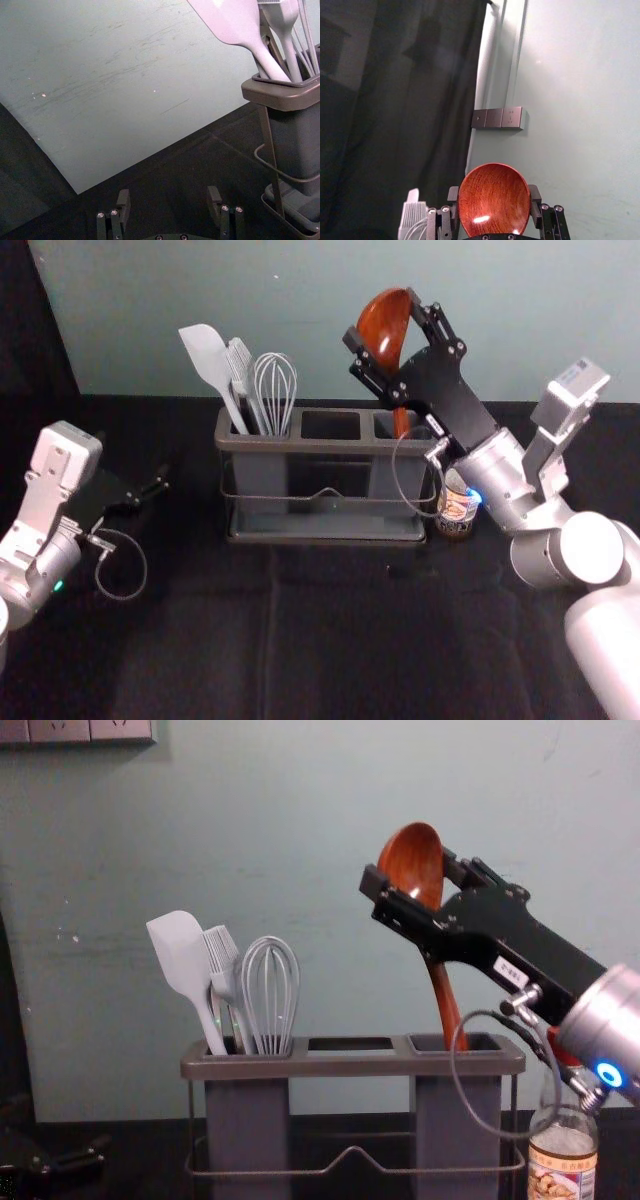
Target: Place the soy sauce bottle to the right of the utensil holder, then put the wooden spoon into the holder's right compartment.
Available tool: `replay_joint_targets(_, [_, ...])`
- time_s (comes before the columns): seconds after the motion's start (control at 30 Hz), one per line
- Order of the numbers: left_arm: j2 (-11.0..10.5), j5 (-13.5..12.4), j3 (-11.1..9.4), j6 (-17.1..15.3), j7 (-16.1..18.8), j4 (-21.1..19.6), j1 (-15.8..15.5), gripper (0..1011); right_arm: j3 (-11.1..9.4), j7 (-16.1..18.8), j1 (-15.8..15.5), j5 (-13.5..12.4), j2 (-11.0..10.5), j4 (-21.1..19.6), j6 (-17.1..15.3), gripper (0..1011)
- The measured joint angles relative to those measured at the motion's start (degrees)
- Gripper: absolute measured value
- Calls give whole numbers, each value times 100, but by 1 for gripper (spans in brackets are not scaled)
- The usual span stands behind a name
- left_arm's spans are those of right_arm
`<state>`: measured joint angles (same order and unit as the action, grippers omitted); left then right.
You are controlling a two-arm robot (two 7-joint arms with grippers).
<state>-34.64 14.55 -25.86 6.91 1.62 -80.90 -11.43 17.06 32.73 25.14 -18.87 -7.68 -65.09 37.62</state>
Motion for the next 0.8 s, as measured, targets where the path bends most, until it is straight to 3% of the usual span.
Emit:
replay_joint_targets(0.23, [0, 0, 0, 0, 0, 0, 0, 1005, -20, 13, -247, 44, -61, -44, 102, 838])
replay_joint_targets(0.8, [0, 0, 0, 0, 0, 0, 0, 1005, -81, 34, -432, 51, -89, 67, 145, 838])
